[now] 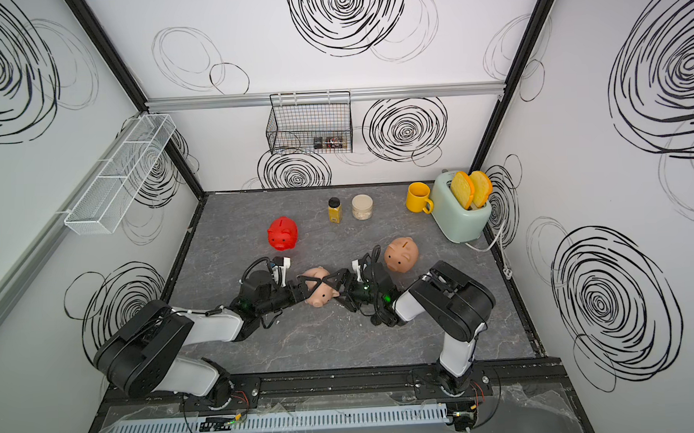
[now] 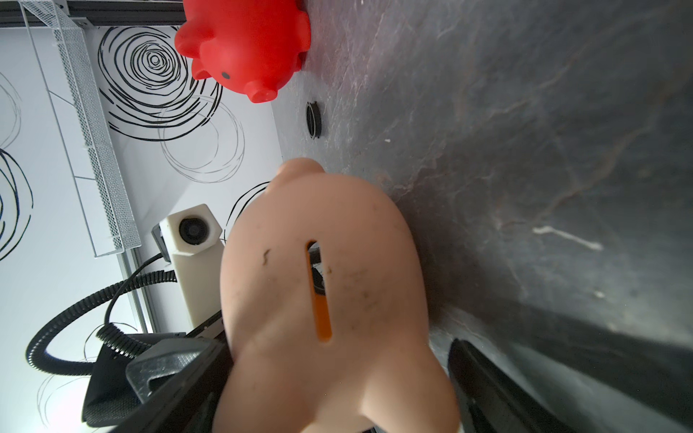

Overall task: Open piggy banks
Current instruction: Pick up the piggy bank from the center of the board.

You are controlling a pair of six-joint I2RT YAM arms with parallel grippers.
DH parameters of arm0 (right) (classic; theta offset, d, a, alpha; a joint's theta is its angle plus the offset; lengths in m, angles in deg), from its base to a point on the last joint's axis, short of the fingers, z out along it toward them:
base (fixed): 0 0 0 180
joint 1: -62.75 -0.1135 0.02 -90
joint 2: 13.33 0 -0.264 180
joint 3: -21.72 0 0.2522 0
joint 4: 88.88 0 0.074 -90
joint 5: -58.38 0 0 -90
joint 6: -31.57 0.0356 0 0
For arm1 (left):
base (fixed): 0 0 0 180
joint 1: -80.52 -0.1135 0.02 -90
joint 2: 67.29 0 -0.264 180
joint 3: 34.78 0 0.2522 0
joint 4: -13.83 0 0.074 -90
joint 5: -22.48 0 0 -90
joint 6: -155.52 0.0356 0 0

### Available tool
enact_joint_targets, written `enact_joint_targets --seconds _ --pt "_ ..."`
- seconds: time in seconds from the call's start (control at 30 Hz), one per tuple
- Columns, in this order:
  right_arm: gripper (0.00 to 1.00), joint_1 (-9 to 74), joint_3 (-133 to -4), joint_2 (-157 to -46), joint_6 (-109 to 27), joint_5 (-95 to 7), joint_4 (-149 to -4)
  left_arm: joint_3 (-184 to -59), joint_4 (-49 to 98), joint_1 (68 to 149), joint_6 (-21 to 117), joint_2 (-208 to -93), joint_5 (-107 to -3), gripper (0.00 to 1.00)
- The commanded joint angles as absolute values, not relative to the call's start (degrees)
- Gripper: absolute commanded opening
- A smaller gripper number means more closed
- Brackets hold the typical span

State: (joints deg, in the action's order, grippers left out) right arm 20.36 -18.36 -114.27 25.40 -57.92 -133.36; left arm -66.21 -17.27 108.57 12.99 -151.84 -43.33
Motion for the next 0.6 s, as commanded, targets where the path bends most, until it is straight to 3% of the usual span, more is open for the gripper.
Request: enact_joint_targets --seconds 0.0,0.57 --pt "0.94 19.9 -19.6 -115.2 25.9 -59.2 -135.1 -65.6 -14.1 108.6 12.5 -153.1 -42.6 0.96" --pt "0.96 19.9 -18.8 -115.1 24.7 -60.0 -137.7 -65.7 -14.1 108.6 12.6 -153.6 -42.5 0.96"
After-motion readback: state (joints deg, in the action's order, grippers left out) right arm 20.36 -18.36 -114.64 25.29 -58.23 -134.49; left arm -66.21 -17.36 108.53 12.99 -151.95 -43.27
